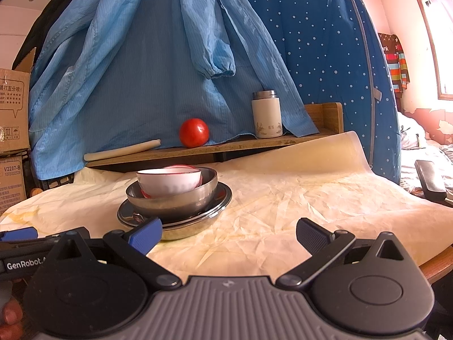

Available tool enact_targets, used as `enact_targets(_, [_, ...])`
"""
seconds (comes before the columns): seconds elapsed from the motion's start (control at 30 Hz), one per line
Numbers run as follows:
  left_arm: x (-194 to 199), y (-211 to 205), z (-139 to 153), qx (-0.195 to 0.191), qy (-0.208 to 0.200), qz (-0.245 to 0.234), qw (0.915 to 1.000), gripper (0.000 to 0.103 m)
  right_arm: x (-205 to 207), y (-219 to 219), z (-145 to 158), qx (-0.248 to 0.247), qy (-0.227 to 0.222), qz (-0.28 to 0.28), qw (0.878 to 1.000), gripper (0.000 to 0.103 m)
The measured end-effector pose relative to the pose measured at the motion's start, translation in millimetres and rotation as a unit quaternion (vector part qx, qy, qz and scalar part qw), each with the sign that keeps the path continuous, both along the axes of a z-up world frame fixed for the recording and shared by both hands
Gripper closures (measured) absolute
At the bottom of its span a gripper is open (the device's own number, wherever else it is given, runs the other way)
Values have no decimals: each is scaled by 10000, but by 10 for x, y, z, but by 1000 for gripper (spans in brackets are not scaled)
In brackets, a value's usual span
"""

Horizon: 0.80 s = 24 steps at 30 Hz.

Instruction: Organize plates and bowls

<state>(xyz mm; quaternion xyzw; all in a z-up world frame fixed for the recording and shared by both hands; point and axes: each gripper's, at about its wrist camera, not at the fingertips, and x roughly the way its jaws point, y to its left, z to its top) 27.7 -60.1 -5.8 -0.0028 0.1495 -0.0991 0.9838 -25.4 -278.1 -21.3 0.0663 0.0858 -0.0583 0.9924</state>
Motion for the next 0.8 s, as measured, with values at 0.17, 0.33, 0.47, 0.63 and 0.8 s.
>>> enact_targets(0.17, [-19,-5,14,18,-54,57,10000,1,2,-2,-4,12,-1,-7,10000,0])
enact_targets(0.33, [-21,-8,13,20,-32,80,10000,1,-2,2,-5,13,-1,-12,10000,0])
enact_targets(0.47, [-19,-6,14,16,-33,82,10000,1,-2,1,-4,16,0,-9,10000,0])
enact_targets(0.63, [-20,-6,14,29,-30,83,10000,1,1,8,-5,15,2,-10,10000,0])
enact_targets(0.8, [-13,5,17,46,-22,86,9999,1,0,3,-4,18,-3,-14,10000,0])
